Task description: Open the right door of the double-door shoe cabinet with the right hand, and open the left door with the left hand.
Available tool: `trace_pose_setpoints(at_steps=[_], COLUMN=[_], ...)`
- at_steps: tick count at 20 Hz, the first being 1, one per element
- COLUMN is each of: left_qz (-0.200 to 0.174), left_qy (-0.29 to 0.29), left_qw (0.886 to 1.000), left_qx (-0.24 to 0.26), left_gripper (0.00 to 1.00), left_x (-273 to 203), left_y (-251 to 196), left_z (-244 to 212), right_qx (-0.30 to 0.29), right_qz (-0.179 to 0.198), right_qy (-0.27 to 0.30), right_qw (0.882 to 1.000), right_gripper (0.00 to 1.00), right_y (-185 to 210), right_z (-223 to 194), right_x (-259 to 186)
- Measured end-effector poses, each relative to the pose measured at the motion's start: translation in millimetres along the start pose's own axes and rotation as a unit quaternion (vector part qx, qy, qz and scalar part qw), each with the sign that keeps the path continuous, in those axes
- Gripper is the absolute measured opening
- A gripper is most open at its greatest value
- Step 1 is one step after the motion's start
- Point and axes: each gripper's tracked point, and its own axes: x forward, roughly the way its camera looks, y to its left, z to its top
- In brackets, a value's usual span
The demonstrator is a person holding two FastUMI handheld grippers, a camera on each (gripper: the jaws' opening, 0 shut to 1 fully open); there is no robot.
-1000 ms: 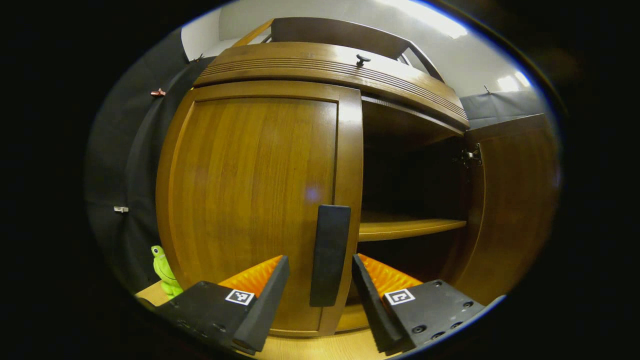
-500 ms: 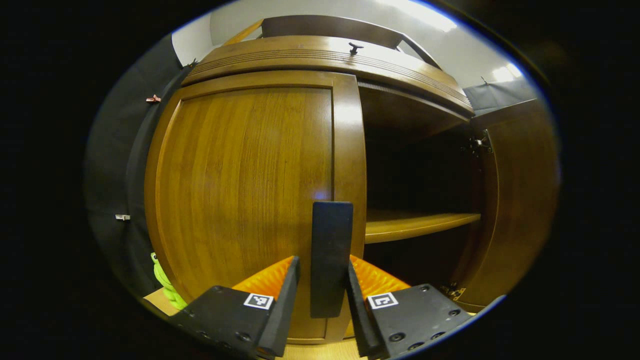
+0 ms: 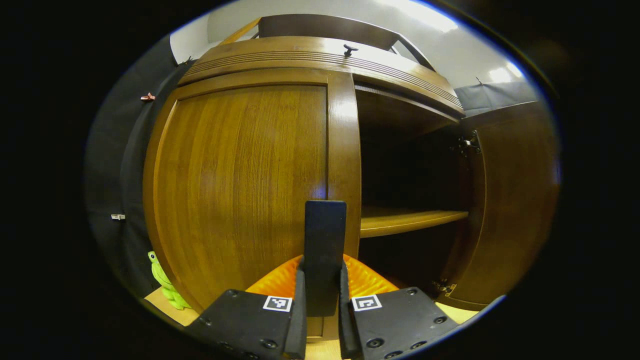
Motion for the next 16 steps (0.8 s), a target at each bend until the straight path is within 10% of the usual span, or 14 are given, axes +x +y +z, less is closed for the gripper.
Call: trace_pose_setpoints(at_steps=[16], left_qz=[-0.056], left_qy=[0.018], left_qw=[0.998], left_qx=[-0.02], left_gripper=[0.29], left_x=[-115.0], left_y=[25.0], left_z=[1.4], right_qx=[0.015], right_qz=[0.066], right_qy=[0.016], right_qw=[0.998], right_gripper=[0.96], right_y=[82.2], right_z=[-5.7], right_x=[19.6])
